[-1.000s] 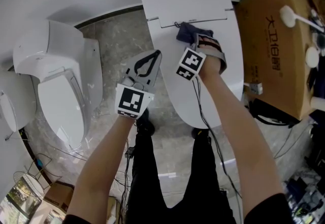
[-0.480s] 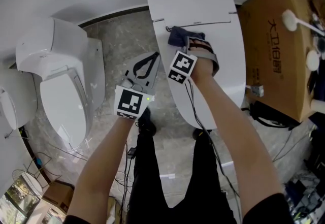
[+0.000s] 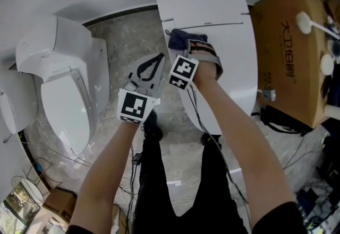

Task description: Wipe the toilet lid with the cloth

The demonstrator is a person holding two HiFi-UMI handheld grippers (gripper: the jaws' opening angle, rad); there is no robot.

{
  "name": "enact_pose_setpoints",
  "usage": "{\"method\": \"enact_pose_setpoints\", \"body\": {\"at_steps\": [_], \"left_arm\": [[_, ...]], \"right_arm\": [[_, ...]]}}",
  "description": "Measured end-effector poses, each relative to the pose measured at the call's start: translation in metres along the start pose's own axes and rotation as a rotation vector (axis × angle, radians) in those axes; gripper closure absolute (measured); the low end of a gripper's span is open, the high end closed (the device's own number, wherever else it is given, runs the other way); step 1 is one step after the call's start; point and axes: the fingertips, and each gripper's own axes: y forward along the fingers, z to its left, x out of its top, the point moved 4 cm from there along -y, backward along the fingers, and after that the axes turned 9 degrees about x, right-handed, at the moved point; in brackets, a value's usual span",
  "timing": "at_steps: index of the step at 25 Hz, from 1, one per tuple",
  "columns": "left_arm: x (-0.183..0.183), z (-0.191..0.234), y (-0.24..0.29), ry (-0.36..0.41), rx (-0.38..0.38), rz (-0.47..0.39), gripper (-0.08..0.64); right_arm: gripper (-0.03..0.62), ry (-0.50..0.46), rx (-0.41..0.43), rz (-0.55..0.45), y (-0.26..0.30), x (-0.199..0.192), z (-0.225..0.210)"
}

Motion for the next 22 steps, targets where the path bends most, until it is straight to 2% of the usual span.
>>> {"method": "enact_pose_setpoints", "body": {"at_steps": [10,14,18,22], "left_arm": [[-0.003,0.002,-0.004,0.003,0.002,0.011,0.542],[-0.003,-0.001,-0.004,0.004,0.001,0.009,0.542],[-0.005,-0.005,-0.001,-0.001,-0.002,0.014,0.541],[-0.007,-0.017,0.004,-0.004,-0.017,0.021,0.541]], "right_arm": [[0.525,-0.033,0.022,-0.046,-0.004,0.022,0.014],[0.525,-0.031,0.001,-0.084,-0.010,0.023,0.016],[0.525,-0.002,-0.040,-0.118,-0.020,0.012,0.008],[0.525,0.054,-0.064,-0.125,-0.032,-0.018,-0.001]]}}
